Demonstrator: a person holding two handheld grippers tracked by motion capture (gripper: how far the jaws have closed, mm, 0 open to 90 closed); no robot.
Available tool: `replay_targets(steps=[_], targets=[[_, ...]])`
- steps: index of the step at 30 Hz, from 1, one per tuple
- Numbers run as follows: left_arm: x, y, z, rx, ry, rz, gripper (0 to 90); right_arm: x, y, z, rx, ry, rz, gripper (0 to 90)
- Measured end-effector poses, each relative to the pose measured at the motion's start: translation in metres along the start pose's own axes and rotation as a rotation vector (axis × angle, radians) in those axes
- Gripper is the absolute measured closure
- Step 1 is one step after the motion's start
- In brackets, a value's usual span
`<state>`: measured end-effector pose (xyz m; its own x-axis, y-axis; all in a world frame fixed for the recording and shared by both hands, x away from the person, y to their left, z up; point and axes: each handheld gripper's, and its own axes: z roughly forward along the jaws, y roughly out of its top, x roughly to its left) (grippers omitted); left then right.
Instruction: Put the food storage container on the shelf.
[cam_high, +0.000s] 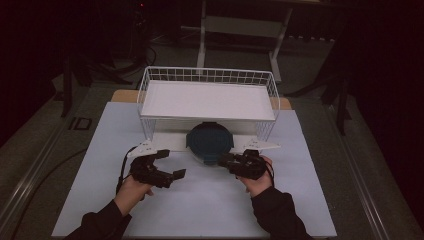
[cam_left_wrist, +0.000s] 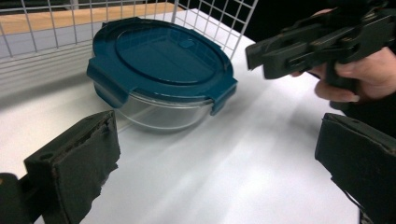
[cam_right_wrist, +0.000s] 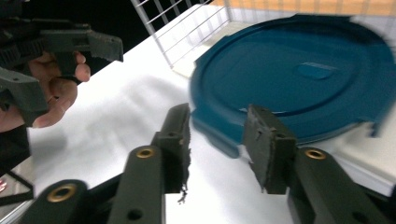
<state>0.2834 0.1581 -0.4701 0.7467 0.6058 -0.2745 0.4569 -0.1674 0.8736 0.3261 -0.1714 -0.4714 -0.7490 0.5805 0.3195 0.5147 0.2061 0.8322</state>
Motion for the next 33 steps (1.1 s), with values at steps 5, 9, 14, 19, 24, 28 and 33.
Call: replay_targets(steps=[5,9,14,19,24,28,33], targets=[[-0.007,-0.010,-0.007,0.010,0.005,0.017,0.0,0.011,-0.005,0.009,0.024,0.009,-0.018,67.8],[-0.013,-0.016,-0.011,0.006,0.000,0.025,0.0,0.015,-0.007,0.018,0.054,0.017,-0.027,78.4],[-0.018,-0.024,-0.020,-0.036,0.001,0.042,0.0,0.020,-0.010,0.028,0.089,0.023,-0.033,89.8],[-0.020,-0.032,-0.024,-0.039,0.018,0.043,0.0,0.023,-0.011,0.037,0.114,0.018,-0.047,89.9],[-0.016,-0.039,-0.026,-0.034,0.033,0.026,0.0,0.021,-0.010,0.043,0.127,0.003,-0.048,90.0],[-0.015,-0.041,-0.026,-0.039,0.032,0.026,0.0,0.015,-0.011,0.047,0.139,-0.019,-0.039,90.0],[-0.013,-0.042,-0.025,-0.044,0.036,0.025,0.0,0.010,-0.013,0.049,0.154,-0.026,-0.044,90.0]])
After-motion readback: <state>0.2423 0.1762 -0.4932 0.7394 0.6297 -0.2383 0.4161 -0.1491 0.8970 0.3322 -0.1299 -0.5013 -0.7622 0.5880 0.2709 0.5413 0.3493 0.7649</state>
